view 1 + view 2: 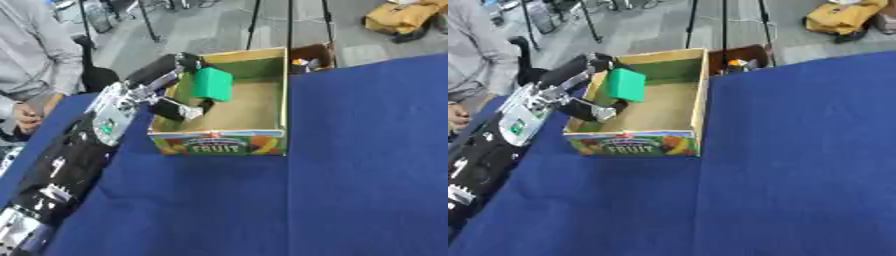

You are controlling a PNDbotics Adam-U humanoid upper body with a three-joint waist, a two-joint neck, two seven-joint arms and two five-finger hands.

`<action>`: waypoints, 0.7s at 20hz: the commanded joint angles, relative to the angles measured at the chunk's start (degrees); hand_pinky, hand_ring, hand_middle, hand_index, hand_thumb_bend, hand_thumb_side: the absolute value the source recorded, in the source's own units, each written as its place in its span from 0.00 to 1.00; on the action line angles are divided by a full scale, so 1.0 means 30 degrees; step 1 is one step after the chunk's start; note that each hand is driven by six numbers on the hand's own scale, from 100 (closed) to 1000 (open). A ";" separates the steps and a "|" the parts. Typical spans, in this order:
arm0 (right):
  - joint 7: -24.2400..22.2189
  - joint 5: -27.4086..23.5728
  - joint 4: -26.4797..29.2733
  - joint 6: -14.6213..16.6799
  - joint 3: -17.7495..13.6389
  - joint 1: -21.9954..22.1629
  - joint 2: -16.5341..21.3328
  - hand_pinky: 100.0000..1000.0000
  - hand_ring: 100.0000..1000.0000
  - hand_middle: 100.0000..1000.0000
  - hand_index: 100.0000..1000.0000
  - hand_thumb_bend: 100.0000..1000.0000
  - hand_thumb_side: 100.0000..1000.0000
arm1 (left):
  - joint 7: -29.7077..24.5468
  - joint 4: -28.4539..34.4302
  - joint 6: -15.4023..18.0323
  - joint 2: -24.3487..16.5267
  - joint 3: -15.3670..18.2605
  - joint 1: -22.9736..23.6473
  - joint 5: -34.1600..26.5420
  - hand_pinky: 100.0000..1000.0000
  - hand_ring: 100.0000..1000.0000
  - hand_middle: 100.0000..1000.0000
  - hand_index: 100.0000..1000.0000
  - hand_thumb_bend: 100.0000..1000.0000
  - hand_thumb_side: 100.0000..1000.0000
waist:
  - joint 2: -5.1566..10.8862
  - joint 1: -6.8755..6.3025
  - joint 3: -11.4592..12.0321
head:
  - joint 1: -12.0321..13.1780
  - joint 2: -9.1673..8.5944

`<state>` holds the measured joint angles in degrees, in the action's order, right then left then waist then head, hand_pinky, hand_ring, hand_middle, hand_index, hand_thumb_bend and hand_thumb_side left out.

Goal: Pick up objects on the table and place them in the box.

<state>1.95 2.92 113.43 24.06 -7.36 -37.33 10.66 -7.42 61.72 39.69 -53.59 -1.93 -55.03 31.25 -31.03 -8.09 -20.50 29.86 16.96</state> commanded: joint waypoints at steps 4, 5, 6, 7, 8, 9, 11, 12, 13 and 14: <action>-0.0064 -0.0229 0.0387 -0.0023 -0.0044 -0.0160 0.0182 0.82 0.90 0.41 0.80 0.00 0.74 | 0.1828 -0.0435 0.0623 -0.0381 0.0112 -0.0269 0.2663 0.65 0.72 0.60 0.62 0.00 0.23 | 0.0434 0.0042 -0.0077 | 0.0147 -0.0361; -0.0065 -0.0234 0.0387 -0.0030 -0.0043 -0.0152 0.0169 0.82 0.90 0.40 0.80 0.00 0.74 | 0.2077 -0.0511 0.0639 -0.0378 0.0123 -0.0254 0.3178 0.66 0.74 0.63 0.67 0.00 0.23 | 0.0426 0.0038 -0.0094 | 0.0170 -0.0368; -0.0071 -0.0239 0.0387 -0.0038 -0.0039 -0.0146 0.0155 0.82 0.90 0.40 0.80 0.00 0.74 | 0.2348 -0.0557 0.0657 -0.0364 0.0125 -0.0245 0.3777 0.66 0.74 0.64 0.69 0.00 0.23 | 0.0417 0.0035 -0.0106 | 0.0194 -0.0373; -0.0080 -0.0244 0.0387 -0.0039 -0.0036 -0.0140 0.0149 0.82 0.90 0.40 0.80 0.00 0.74 | 0.2622 -0.0584 0.0680 -0.0345 0.0115 -0.0234 0.4346 0.67 0.75 0.65 0.73 0.00 0.23 | 0.0406 0.0033 -0.0113 | 0.0207 -0.0383; -0.0086 -0.0248 0.0387 -0.0039 -0.0035 -0.0136 0.0144 0.82 0.90 0.40 0.80 0.00 0.74 | 0.2896 -0.0621 0.0691 -0.0318 0.0105 -0.0228 0.4870 0.67 0.75 0.65 0.73 0.00 0.23 | 0.0396 0.0033 -0.0118 | 0.0215 -0.0390; -0.0095 -0.0254 0.0387 -0.0044 -0.0031 -0.0129 0.0135 0.83 0.90 0.40 0.80 0.00 0.74 | 0.3112 -0.0697 0.0671 -0.0300 0.0085 -0.0216 0.5380 0.68 0.76 0.67 0.80 0.00 0.23 | 0.0383 0.0032 -0.0123 | 0.0231 -0.0390; -0.0102 -0.0270 0.0387 -0.0048 -0.0033 -0.0119 0.0129 0.83 0.90 0.40 0.80 0.00 0.74 | 0.3502 -0.0880 0.0572 -0.0246 0.0094 -0.0232 0.6199 0.69 0.77 0.69 0.86 0.00 0.24 | 0.0368 0.0033 -0.0127 | 0.0249 -0.0394; -0.0105 -0.0277 0.0387 -0.0050 -0.0034 -0.0113 0.0128 0.83 0.90 0.40 0.80 0.00 0.74 | 0.3674 -0.0974 0.0520 -0.0219 0.0101 -0.0236 0.6494 0.69 0.77 0.70 0.89 0.00 0.25 | 0.0364 0.0034 -0.0128 | 0.0254 -0.0396; -0.0108 -0.0281 0.0387 -0.0053 -0.0038 -0.0102 0.0125 0.83 0.90 0.40 0.80 0.00 0.74 | 0.3819 -0.1076 0.0472 -0.0191 0.0107 -0.0229 0.6724 0.70 0.78 0.71 0.92 0.00 0.26 | 0.0361 0.0030 -0.0130 | 0.0268 -0.0403; -0.0109 -0.0284 0.0387 -0.0058 -0.0044 -0.0092 0.0121 0.83 0.90 0.40 0.80 0.00 0.74 | 0.3945 -0.1161 0.0439 -0.0167 0.0111 -0.0221 0.6893 0.70 0.78 0.72 0.94 0.00 0.26 | 0.0357 0.0026 -0.0132 | 0.0274 -0.0419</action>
<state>1.77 2.59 113.43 23.88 -7.36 -37.26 10.62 3.54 58.11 41.13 -52.81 -1.95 -54.98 50.94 -31.25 -8.23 -20.86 30.45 16.49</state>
